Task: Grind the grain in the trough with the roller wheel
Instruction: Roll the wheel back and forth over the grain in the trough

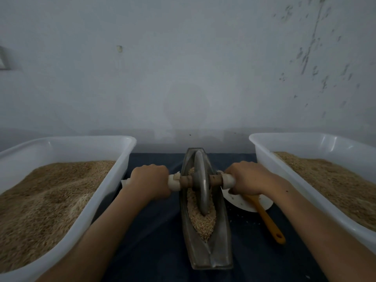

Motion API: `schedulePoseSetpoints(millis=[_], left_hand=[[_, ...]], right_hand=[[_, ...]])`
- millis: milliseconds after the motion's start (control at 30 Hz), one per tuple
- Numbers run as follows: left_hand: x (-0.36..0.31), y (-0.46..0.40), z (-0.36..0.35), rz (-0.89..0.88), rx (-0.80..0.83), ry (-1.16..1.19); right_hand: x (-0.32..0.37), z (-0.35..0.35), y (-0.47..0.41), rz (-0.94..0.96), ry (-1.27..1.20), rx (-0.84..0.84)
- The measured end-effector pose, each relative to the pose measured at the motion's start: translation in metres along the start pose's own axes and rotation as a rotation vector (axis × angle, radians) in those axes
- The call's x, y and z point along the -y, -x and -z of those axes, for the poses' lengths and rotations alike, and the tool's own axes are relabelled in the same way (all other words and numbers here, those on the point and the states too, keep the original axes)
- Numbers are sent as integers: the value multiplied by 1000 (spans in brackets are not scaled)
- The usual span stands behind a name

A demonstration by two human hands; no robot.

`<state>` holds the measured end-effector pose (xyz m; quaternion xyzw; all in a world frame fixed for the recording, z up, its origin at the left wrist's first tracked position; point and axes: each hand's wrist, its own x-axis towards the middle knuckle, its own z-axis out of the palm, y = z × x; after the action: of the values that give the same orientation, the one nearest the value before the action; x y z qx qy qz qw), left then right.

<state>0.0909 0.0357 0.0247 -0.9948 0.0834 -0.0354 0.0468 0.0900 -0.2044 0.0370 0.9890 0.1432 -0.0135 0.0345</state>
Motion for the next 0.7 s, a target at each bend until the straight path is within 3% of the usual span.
schedulePoseSetpoints(millis=[233, 300, 400, 600, 700], left_hand=[[-3, 2, -12, 13, -300, 17], [-5, 2, -13, 16, -332, 9], [-5, 2, -11, 14, -286, 0], [0, 1, 0, 13, 20, -16], [-1, 1, 3, -4, 30, -36]], right_hand=[[1, -23, -12, -26, 51, -413], [0, -26, -13, -26, 39, -438], [-1, -19, -9, -28, 23, -330], [0, 3, 1, 10, 2, 3], [-2, 4, 4, -11, -45, 93]])
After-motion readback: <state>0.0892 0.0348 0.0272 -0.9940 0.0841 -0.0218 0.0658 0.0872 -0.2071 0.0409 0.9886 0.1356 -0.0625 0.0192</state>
